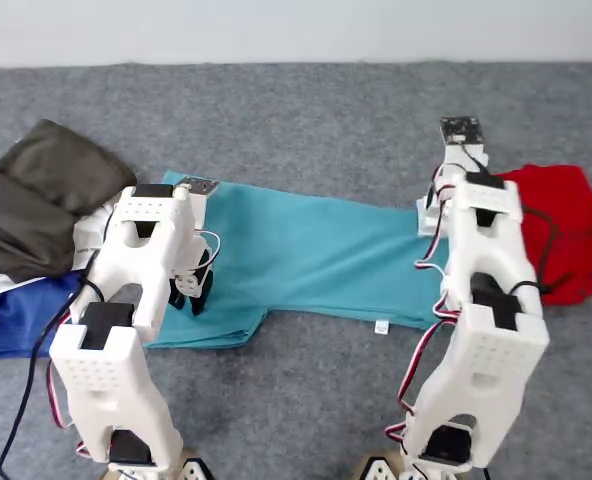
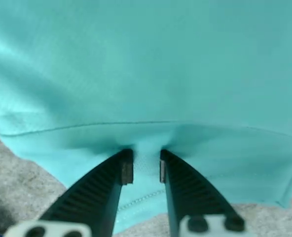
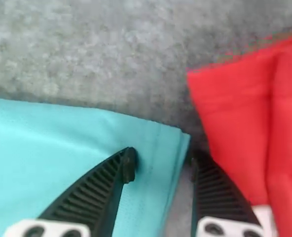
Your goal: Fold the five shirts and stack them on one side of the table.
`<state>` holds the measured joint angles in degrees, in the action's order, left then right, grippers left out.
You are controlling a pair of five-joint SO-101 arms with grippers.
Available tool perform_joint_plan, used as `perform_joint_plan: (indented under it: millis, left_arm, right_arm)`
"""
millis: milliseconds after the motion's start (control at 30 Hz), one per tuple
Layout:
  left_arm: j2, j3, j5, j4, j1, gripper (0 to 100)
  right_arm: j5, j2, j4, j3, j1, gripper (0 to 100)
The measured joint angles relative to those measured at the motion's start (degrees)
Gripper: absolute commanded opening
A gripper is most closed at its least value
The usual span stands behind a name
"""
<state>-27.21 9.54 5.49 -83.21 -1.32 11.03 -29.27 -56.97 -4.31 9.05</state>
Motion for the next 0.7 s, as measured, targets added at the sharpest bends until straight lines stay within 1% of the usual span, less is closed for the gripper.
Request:
perform_joint_plan:
  millis: [167, 333, 533, 700]
  left_arm:
    - [1.58, -0.35, 0.0, -0.44, -0.18, 10]
    - [7.47, -0.26, -0.09, -0.18, -0.26, 10]
    - [14.07, -0.26, 0.09, -4.57, -0.35, 10]
    - [16.62, 0.62, 0.09, -10.9, -0.35, 10]
  right_arm:
    - [0.97, 6.24, -9.14, -2.11, 0.26, 19.7]
    - [3.34, 12.48, -17.05, -2.29, -2.46, 19.7]
    - [3.69, 17.93, -24.26, -2.29, -5.01, 19.5]
    - [3.78, 20.84, -29.63, -2.29, -6.07, 19.5]
